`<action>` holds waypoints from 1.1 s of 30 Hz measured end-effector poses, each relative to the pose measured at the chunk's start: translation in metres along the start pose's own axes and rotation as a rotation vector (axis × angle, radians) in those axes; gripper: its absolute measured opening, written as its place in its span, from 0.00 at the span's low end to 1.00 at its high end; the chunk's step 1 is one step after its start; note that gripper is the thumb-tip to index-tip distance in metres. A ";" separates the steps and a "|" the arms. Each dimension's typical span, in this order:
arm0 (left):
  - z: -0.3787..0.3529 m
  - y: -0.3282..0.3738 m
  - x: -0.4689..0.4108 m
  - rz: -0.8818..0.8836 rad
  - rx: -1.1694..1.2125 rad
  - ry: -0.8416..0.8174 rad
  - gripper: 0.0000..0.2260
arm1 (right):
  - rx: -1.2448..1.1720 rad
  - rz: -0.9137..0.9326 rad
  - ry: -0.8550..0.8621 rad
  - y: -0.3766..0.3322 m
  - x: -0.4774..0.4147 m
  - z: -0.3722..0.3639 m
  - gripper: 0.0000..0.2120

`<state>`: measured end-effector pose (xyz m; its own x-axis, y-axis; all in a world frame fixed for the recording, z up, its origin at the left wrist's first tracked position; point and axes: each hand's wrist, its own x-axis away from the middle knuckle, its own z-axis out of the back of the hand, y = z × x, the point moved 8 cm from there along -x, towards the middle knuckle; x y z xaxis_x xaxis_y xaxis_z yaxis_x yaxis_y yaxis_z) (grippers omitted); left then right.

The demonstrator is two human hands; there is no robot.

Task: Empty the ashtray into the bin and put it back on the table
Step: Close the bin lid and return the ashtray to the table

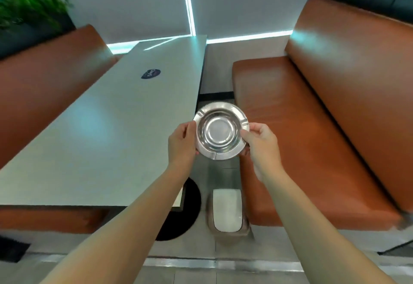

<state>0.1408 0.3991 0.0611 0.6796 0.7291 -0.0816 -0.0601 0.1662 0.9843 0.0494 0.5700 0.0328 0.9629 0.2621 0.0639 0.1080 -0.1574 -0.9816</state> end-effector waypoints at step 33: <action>0.334 -0.014 -0.244 -0.045 -0.061 -0.105 0.08 | -0.007 -0.003 -0.034 0.014 -0.023 -0.406 0.03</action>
<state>0.2207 -0.0030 0.1192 0.7549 0.6473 -0.1051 -0.0701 0.2391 0.9685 0.1289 0.1753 0.0910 0.9535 0.2951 0.0608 0.1129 -0.1631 -0.9801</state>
